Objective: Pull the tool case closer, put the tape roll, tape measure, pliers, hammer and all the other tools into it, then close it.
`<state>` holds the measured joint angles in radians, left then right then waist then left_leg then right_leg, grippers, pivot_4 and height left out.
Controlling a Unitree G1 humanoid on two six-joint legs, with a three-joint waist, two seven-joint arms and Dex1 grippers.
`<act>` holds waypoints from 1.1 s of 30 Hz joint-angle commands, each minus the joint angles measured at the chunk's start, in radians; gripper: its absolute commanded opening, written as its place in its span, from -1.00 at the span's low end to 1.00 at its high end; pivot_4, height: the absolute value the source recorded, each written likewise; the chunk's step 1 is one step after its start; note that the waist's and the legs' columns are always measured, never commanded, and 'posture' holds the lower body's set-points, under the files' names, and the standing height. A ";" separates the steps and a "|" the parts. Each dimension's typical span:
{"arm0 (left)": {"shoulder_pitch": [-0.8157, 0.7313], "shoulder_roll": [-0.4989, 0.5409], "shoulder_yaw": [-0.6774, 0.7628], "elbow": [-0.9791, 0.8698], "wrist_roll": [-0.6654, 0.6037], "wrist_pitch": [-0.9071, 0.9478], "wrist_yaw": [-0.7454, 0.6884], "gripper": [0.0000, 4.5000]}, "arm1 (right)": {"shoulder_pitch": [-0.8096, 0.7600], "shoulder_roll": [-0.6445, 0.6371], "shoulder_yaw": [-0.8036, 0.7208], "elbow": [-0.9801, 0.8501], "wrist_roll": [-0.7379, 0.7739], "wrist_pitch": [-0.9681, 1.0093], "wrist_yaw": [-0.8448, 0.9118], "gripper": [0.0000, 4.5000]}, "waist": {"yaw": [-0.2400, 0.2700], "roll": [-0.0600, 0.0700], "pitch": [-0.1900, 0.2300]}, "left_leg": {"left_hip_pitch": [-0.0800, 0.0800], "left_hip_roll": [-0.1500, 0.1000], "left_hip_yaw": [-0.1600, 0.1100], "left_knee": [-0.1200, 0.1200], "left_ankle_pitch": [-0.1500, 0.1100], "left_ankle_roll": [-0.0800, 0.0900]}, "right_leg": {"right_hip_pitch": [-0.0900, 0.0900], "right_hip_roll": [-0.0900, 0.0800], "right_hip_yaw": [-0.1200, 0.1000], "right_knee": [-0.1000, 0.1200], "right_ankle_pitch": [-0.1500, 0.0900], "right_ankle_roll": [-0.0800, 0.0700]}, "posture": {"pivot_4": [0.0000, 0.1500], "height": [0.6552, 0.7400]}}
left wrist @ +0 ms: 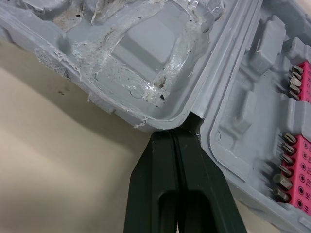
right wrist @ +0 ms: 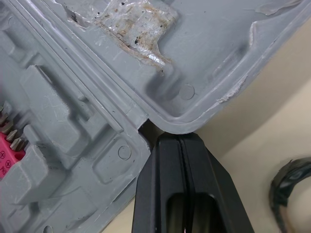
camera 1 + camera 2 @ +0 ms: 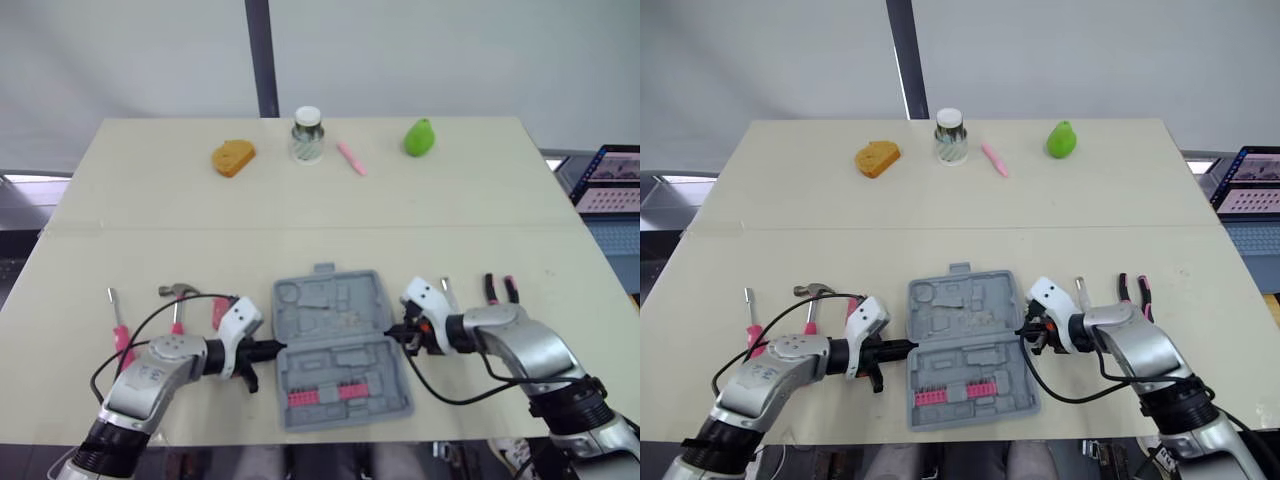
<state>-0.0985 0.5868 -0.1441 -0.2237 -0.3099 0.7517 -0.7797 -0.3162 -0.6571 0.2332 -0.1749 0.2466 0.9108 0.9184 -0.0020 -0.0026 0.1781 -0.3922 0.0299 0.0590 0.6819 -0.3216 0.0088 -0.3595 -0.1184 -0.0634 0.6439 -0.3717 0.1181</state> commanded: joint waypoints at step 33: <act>0.093 0.028 -0.020 -0.126 -0.049 0.050 -0.022 -1.00 | 0.231 -0.109 -0.086 -0.283 0.163 0.104 -0.066 -0.99 | 0.001 0.000 0.000 | 0.000 0.000 0.000 -0.001 -0.001 0.001 | 0.001 -0.003 0.002 -0.006 0.000 0.000 | 1.00 -0.06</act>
<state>-0.0216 0.6098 -0.1654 -0.3087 -0.3381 0.7984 -0.7967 -0.0917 -0.7586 0.1561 -0.4181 0.3859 1.0121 0.8574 -0.0009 -0.0027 0.1782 -0.3920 0.0297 0.0586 0.6814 -0.3221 0.0093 -0.3584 -0.1216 -0.0618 0.6384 -0.3718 0.1179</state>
